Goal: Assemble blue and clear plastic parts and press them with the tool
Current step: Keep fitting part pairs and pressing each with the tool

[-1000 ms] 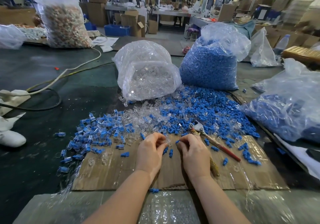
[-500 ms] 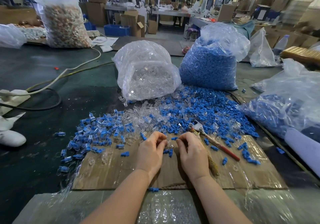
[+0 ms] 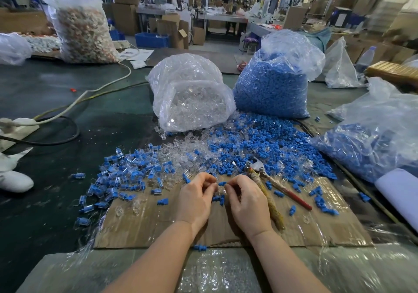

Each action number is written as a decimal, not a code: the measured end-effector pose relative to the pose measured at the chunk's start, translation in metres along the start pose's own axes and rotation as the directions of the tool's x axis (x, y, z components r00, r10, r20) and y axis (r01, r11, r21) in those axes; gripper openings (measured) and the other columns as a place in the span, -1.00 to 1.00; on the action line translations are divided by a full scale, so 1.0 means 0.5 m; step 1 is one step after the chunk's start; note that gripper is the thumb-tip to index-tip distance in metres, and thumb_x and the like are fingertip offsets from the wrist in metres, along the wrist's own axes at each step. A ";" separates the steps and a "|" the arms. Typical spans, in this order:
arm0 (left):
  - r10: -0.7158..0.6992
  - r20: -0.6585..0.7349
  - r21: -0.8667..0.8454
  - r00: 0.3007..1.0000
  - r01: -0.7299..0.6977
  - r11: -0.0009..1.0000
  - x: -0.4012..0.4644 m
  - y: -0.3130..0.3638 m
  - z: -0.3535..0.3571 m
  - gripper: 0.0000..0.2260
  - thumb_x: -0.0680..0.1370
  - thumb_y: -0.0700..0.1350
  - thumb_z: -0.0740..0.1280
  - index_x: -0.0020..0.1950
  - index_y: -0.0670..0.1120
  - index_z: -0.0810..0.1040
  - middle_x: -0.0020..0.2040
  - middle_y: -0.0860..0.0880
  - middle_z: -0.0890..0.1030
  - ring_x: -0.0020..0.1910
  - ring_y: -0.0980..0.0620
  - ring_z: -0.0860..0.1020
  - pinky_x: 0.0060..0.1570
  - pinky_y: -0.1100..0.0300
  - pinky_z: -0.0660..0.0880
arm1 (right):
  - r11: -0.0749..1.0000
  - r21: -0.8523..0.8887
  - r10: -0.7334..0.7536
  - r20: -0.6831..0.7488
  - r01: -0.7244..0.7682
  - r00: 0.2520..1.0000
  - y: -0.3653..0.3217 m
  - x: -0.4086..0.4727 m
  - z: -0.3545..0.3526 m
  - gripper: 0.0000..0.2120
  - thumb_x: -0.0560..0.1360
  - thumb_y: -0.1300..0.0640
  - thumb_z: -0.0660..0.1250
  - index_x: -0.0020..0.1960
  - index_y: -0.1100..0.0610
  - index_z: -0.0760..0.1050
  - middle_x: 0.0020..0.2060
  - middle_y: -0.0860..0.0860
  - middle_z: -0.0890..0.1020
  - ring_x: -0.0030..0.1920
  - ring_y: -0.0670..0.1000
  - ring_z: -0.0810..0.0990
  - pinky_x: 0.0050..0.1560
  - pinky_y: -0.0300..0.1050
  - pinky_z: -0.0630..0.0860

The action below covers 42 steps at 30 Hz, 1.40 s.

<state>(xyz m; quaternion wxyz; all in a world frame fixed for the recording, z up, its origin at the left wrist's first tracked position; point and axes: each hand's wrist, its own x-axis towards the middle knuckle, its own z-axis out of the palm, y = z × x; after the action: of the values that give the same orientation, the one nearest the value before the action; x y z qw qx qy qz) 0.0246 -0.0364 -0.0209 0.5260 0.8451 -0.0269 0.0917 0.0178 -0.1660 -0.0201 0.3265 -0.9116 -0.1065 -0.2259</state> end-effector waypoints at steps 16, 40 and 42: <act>0.027 0.010 0.001 1.000 -0.027 1.000 0.000 -0.002 -0.003 -0.83 0.50 -0.22 0.36 -0.06 0.07 0.55 -0.17 0.18 0.58 -0.14 0.32 0.53 -0.13 0.55 0.42 | 0.994 -0.106 -0.034 0.012 0.035 0.999 -0.005 -0.002 0.006 -0.89 0.48 0.17 0.37 -0.20 0.14 0.48 -0.28 0.00 0.56 -0.24 0.01 0.53 -0.22 -0.11 0.48; -0.001 0.032 -0.037 1.000 0.002 0.999 0.001 0.001 -0.004 -0.80 0.54 -0.21 0.29 -0.07 0.12 0.51 -0.16 0.15 0.60 -0.14 0.28 0.55 -0.14 0.49 0.46 | 0.995 -0.009 -0.095 0.055 0.095 0.994 -0.006 -0.003 -0.004 -0.69 0.41 0.29 0.38 0.13 0.08 0.58 -0.10 -0.04 0.55 -0.09 -0.03 0.54 -0.04 -0.15 0.53; 0.007 0.030 -0.039 1.000 -0.006 0.999 0.000 0.003 -0.006 -0.78 0.54 -0.21 0.30 -0.10 0.14 0.50 -0.17 0.17 0.59 -0.16 0.30 0.54 -0.15 0.50 0.46 | 0.995 -0.017 -0.098 0.056 0.099 0.994 -0.007 -0.002 -0.005 -0.68 0.40 0.33 0.38 0.11 0.09 0.60 -0.12 -0.02 0.56 -0.10 -0.01 0.55 -0.05 -0.11 0.54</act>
<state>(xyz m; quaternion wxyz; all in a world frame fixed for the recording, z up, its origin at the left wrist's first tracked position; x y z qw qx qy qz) 0.0242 -0.0346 -0.0184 0.5416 0.8359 -0.0395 0.0801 0.0146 -0.1650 -0.0170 0.3029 -0.9143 -0.1580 -0.2176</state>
